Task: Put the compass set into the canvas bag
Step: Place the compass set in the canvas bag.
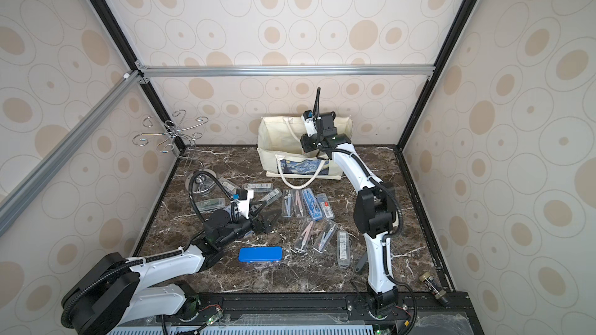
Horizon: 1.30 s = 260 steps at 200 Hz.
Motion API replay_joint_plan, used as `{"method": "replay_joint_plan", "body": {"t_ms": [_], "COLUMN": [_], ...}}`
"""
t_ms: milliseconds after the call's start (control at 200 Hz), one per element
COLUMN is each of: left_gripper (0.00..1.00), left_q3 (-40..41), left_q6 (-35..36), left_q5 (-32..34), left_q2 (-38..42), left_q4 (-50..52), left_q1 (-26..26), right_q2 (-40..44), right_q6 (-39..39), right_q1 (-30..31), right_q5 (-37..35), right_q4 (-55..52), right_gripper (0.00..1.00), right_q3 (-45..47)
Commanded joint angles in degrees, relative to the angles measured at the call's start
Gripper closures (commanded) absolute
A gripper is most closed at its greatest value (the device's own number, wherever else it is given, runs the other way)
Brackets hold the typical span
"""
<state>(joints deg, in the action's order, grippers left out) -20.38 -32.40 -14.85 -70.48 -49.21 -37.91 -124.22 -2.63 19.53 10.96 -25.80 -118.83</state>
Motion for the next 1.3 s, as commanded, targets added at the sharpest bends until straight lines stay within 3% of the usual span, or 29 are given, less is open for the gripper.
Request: {"method": "replay_joint_plan", "body": {"t_ms": [0,215,465,965,1295], "left_gripper": [0.0,0.0,0.0,0.0,0.0], "left_q3": [-0.3,0.0,0.8,0.4,-4.9], "left_q6": [1.8,1.4,1.0,0.2,-2.5], "left_q5": [1.7,2.8,4.6,11.9,21.3], "left_q2": [1.0,1.6,5.0,7.3,2.4], "left_q4": [1.5,3.2,5.2,11.0,21.0], "left_q1": [0.4,0.4,0.3,0.4,0.5], "right_q2": [-1.6,-5.4,-9.4,-8.0,-5.3], "right_q6": [-2.9,-3.5,-2.3,1.5,4.0], "right_q1": [-0.7,-1.3,-1.5,-2.1,-3.2], "right_q5": [-3.9,-8.3,-8.6,-4.1,1.8], "right_q4": [-3.8,-7.3,-9.6,-9.1,-9.1], "right_gripper": [0.87,0.86,0.85,0.7,0.62], "right_q3": [-2.5,-5.5,-9.8,-12.0,-11.5]}}
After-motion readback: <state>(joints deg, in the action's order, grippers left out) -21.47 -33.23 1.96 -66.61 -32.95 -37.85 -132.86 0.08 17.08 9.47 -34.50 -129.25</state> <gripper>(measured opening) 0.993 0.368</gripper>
